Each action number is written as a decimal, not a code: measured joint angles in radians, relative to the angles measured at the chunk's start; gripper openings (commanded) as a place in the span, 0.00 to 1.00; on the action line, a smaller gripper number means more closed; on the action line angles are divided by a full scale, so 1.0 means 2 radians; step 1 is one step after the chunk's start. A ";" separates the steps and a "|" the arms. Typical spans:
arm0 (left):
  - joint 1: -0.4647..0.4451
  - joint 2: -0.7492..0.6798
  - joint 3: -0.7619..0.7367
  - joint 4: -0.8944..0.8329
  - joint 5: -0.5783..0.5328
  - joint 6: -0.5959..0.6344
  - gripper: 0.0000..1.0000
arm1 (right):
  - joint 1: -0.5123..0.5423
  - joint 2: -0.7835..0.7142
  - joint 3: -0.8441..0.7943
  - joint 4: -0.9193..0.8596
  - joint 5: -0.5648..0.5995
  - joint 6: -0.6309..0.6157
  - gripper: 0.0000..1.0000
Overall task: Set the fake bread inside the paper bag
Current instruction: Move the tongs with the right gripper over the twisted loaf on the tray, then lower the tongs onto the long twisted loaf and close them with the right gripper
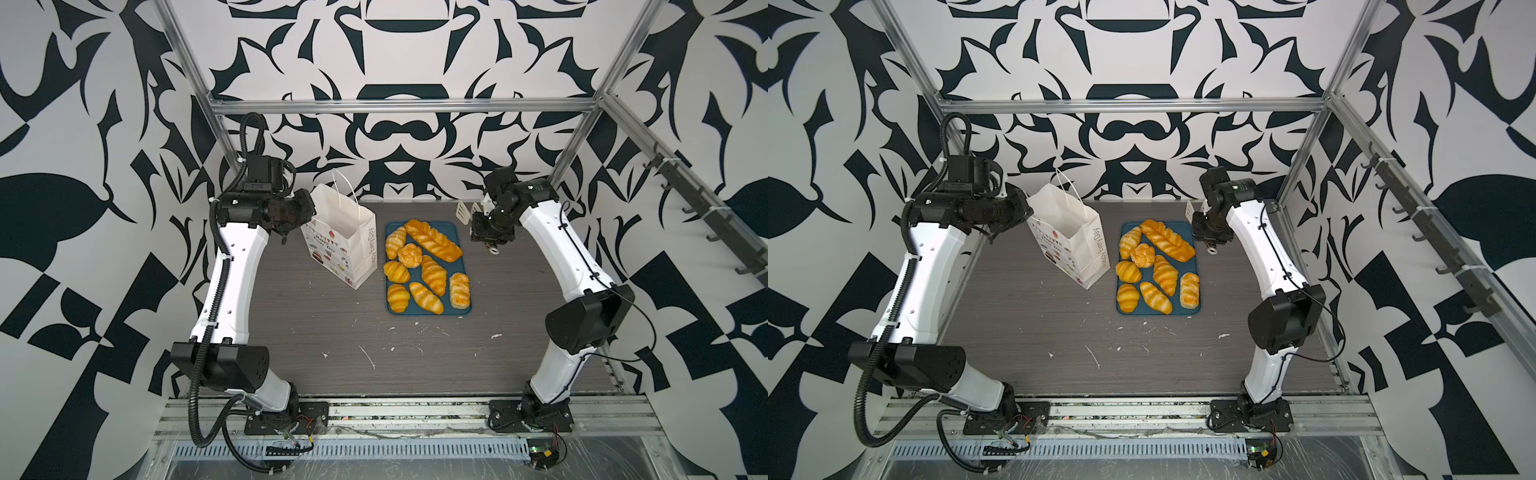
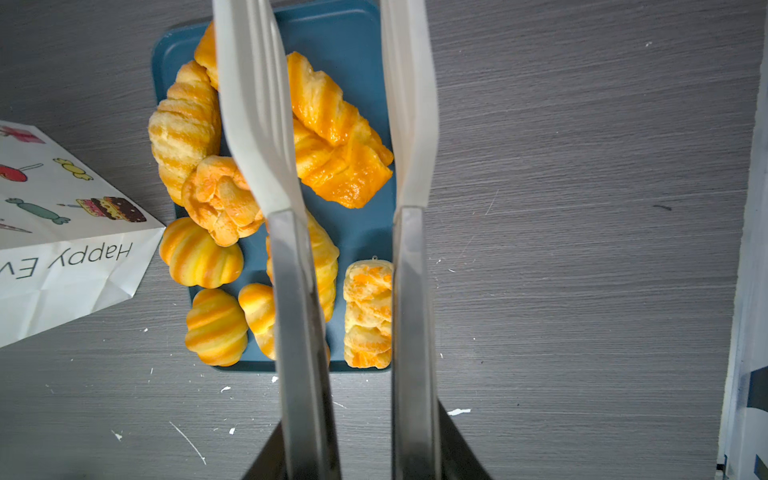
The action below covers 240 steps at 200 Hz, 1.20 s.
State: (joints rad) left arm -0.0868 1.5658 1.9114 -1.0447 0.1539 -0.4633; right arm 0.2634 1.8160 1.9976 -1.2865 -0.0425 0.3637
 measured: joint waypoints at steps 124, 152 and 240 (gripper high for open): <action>0.020 0.030 0.027 -0.026 0.084 0.034 0.00 | 0.013 0.122 0.037 0.008 -0.053 -0.038 0.39; 0.020 0.030 0.027 -0.026 0.086 0.034 0.00 | 0.013 0.133 0.040 0.009 -0.043 -0.044 0.39; 0.020 0.030 0.027 -0.026 0.096 0.030 0.00 | 0.040 0.133 0.042 0.009 -0.013 -0.064 0.43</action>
State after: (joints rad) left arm -0.0460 1.6264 1.9652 -1.0973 0.3466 -0.4034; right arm 0.3428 2.0827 2.0823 -1.2694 -0.0681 0.2352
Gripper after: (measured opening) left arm 0.053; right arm 0.428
